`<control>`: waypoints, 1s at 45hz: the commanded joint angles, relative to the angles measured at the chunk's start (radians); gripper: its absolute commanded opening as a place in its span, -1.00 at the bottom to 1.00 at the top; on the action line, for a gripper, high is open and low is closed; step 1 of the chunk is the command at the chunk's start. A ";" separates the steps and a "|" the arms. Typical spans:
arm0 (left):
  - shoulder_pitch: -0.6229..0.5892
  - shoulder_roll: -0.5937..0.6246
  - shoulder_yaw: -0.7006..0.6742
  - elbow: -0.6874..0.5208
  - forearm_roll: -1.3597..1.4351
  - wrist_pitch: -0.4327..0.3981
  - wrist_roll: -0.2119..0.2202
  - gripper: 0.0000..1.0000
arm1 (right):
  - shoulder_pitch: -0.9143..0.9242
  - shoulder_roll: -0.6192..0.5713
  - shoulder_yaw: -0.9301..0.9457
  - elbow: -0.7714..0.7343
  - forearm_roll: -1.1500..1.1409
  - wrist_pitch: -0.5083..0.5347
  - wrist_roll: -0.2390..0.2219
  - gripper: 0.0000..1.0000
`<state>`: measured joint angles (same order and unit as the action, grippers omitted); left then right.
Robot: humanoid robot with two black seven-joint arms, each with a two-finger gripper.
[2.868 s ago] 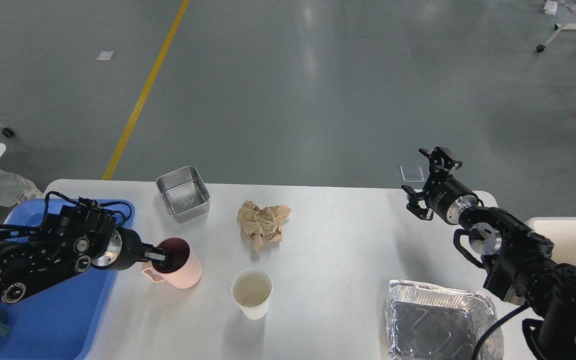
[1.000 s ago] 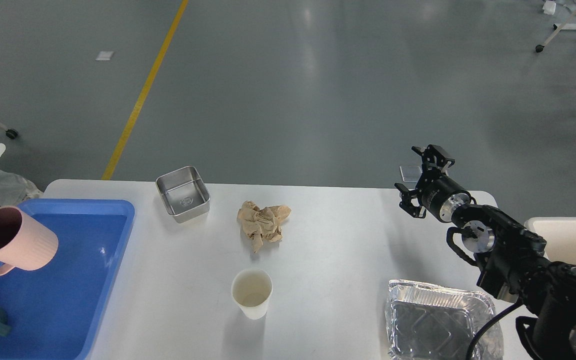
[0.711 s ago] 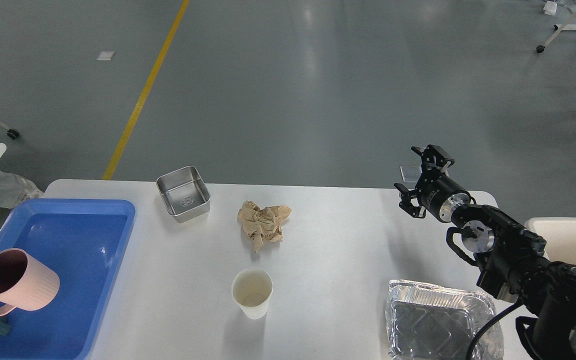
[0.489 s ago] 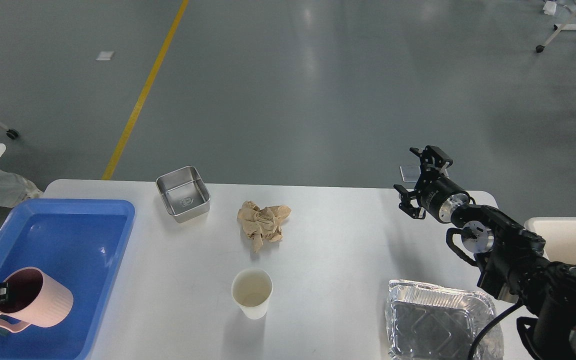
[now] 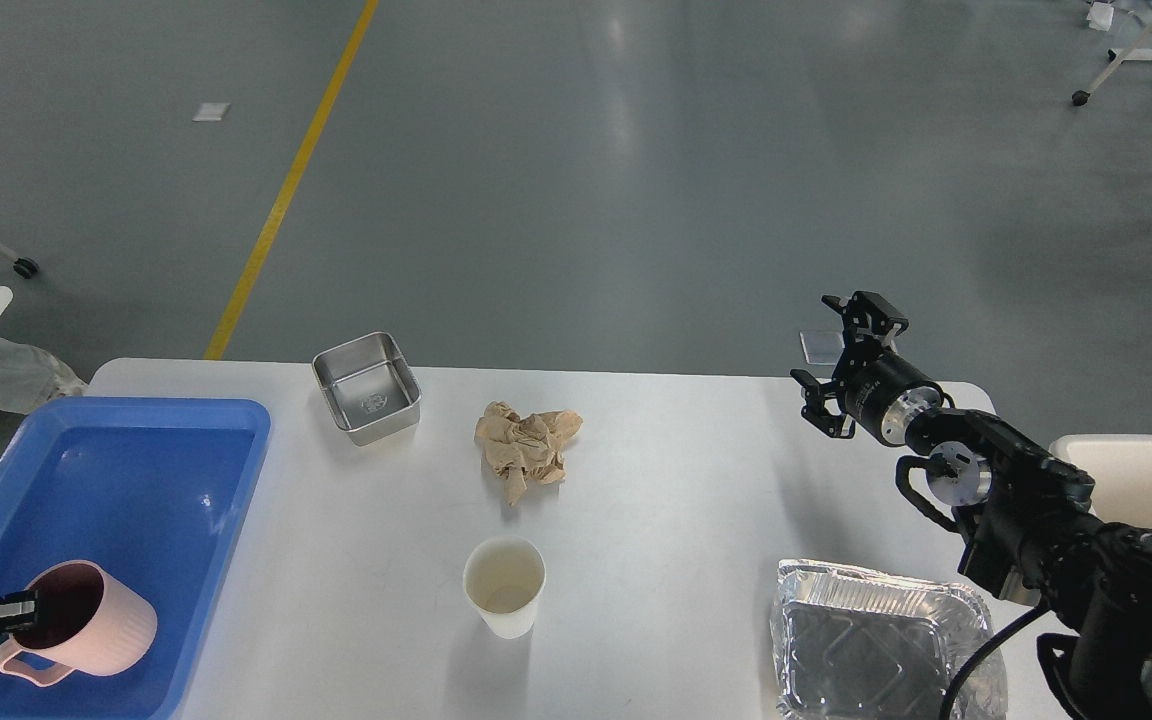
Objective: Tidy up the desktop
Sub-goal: 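Lower the pink mug into the basin and open the left gripper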
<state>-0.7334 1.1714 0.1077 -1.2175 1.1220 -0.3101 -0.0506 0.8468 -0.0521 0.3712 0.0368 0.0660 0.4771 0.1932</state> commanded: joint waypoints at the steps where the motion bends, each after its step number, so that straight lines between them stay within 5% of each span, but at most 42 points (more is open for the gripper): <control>1: 0.000 -0.006 -0.005 0.003 -0.007 0.000 0.000 -0.55 | 0.000 0.001 0.000 0.000 0.000 0.000 0.000 1.00; 22: -0.003 -0.003 -0.042 0.001 -0.106 0.002 -0.038 0.64 | 0.005 0.005 0.000 0.000 0.000 -0.005 0.000 1.00; 31: -0.006 0.083 -0.111 -0.013 -0.148 -0.014 -0.118 0.90 | 0.006 0.006 0.000 0.000 0.000 -0.005 0.000 1.00; 38: -0.015 0.154 -0.238 -0.045 -0.149 -0.098 -0.230 0.91 | 0.008 0.008 -0.001 0.002 0.000 -0.008 0.000 1.00; 45: -0.017 0.215 -0.445 -0.070 -0.149 -0.248 -0.227 0.91 | 0.009 0.008 -0.001 0.002 0.000 -0.008 0.000 1.00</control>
<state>-0.7490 1.3467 -0.1921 -1.2730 0.9727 -0.4544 -0.2747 0.8553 -0.0449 0.3700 0.0382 0.0659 0.4701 0.1933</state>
